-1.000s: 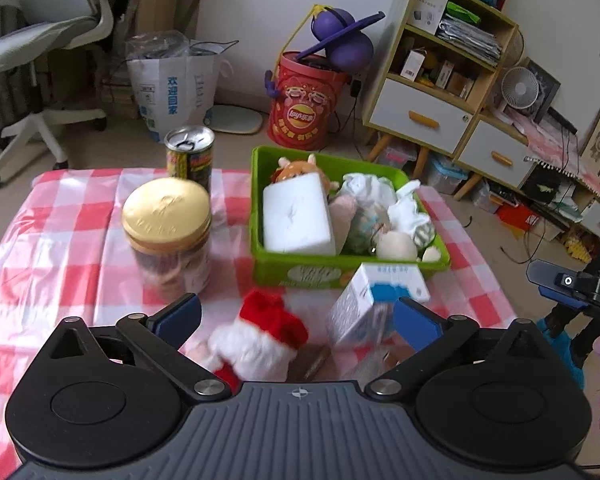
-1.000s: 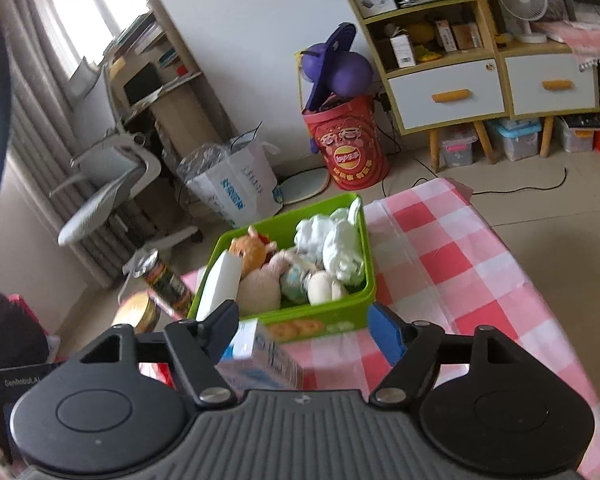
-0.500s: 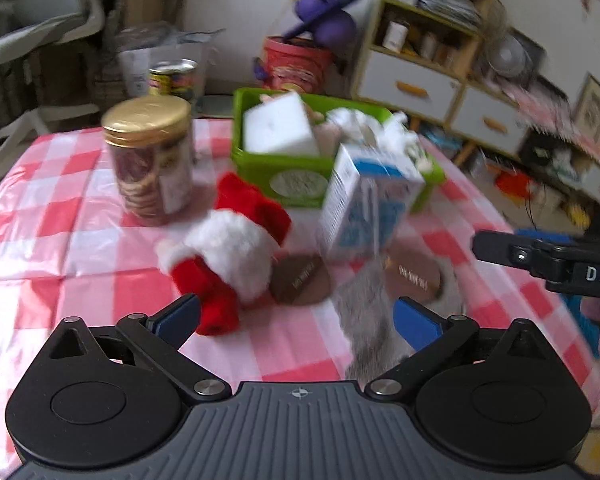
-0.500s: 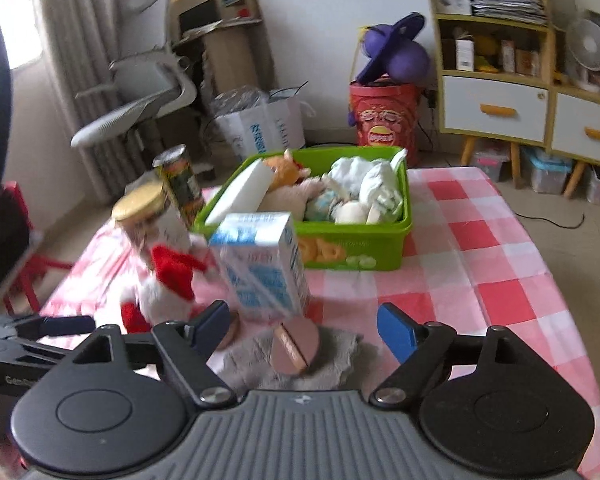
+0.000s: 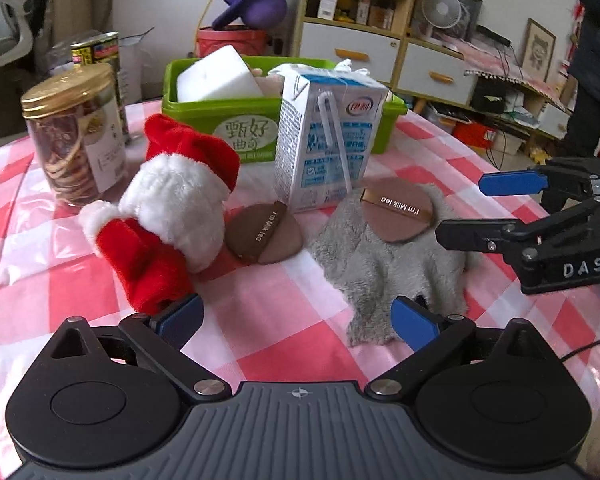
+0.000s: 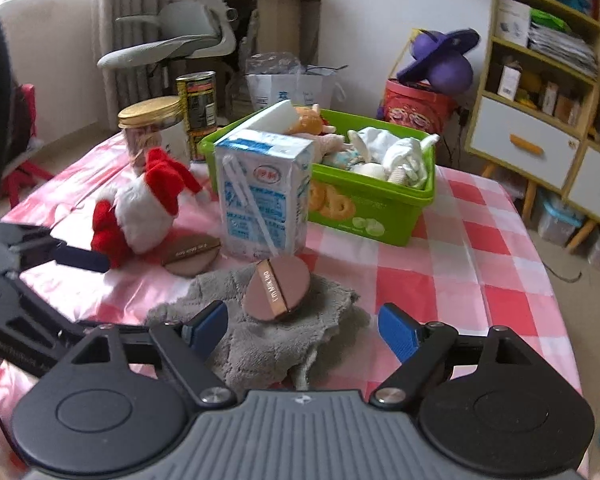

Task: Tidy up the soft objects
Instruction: 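Move both grippers toward the brown round puffs beside the Santa plush, then close the right gripper on the brown puff lying on the grey cloth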

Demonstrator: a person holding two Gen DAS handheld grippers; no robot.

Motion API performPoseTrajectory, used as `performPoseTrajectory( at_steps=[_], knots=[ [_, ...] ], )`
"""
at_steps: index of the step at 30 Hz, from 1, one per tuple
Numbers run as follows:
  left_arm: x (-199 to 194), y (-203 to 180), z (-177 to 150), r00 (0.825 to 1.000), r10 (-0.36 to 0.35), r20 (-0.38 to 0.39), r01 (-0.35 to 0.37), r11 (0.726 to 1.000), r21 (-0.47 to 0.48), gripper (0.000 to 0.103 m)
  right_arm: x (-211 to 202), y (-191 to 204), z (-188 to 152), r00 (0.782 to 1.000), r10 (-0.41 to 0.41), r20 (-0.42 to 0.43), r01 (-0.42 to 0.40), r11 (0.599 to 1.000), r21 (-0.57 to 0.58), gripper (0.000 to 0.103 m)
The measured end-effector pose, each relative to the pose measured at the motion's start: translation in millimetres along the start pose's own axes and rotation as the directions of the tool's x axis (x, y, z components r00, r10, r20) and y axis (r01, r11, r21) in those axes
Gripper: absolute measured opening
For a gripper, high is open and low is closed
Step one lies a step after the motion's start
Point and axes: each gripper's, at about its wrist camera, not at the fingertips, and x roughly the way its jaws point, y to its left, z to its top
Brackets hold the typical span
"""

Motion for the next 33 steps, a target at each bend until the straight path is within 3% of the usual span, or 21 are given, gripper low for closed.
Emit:
performPoseTrajectory(
  at_steps=[7, 11, 19, 25, 33],
  knots=[
    [9, 11, -1, 1.0, -0.012, 0.013, 0.012, 1.0, -0.004, 0.093, 14, 18, -8, 1.0, 0.005, 0.007, -0.004, 0.992, -0.128, 0.066],
    [11, 15, 5, 0.999, -0.032, 0.026, 0.033, 0.999, -0.03, 0.082, 19, 20, -6, 1.0, 0.017, 0.019, -0.015, 0.991, -0.131, 0.065],
    [16, 21, 14, 0.996, -0.083, 0.038, 0.086, 0.992, -0.096, 0.071, 20, 8, 6, 0.998, 0.052, 0.037, -0.05, 0.998, -0.05, 0.043],
    [23, 23, 21, 0.998, -0.039, 0.052, 0.046, 0.989, -0.144, 0.063, 29, 0, 15, 0.998, 0.05, 0.038, -0.052, 0.998, 0.048, 0.028],
    [33, 13, 26, 0.995, 0.087, 0.049, -0.08, 0.989, -0.126, 0.06, 39, 10, 9, 1.0, 0.015, -0.008, -0.015, 1.0, -0.002, 0.021]
  ],
)
